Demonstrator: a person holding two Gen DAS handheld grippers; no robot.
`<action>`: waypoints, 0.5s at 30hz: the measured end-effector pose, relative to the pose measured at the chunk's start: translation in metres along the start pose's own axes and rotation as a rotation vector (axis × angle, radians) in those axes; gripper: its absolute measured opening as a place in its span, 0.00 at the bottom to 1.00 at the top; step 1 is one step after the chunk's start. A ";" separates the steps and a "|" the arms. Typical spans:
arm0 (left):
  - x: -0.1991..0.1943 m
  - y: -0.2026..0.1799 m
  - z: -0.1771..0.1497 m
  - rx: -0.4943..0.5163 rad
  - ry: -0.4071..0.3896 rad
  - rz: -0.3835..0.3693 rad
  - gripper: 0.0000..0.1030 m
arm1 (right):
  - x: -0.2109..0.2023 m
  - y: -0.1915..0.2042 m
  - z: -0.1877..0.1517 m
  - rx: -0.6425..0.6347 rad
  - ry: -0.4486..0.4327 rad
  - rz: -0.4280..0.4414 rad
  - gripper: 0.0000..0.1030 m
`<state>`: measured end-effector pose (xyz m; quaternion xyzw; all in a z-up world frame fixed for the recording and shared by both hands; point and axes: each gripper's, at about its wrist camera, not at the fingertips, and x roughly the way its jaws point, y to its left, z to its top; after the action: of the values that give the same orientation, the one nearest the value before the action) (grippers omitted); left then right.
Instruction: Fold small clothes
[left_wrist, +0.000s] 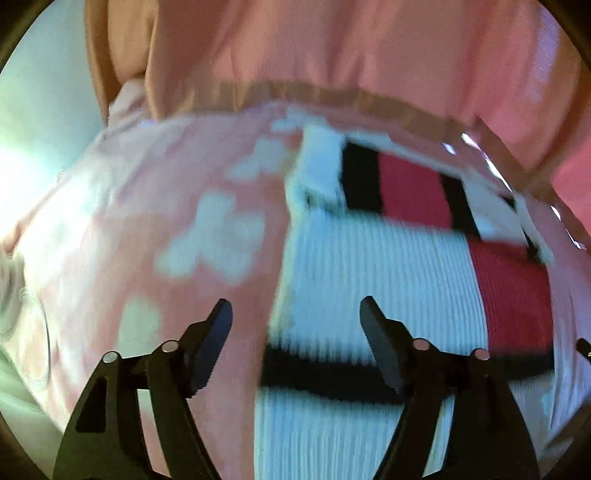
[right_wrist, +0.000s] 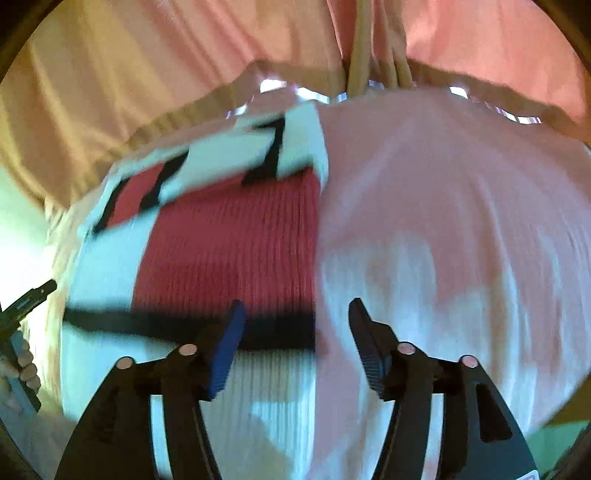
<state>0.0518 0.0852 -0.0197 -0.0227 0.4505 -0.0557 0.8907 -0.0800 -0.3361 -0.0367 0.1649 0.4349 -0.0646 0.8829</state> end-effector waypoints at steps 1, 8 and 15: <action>-0.004 0.000 -0.013 0.001 0.012 -0.004 0.75 | -0.003 0.000 -0.021 -0.002 0.014 -0.016 0.59; -0.021 0.010 -0.097 -0.097 0.121 -0.019 0.80 | -0.011 -0.002 -0.101 0.037 0.115 0.005 0.59; -0.024 0.007 -0.118 -0.128 0.137 -0.043 0.86 | -0.009 0.013 -0.115 0.036 0.100 0.018 0.64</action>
<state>-0.0565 0.0958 -0.0713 -0.0852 0.5126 -0.0472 0.8531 -0.1676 -0.2842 -0.0920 0.1877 0.4757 -0.0561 0.8575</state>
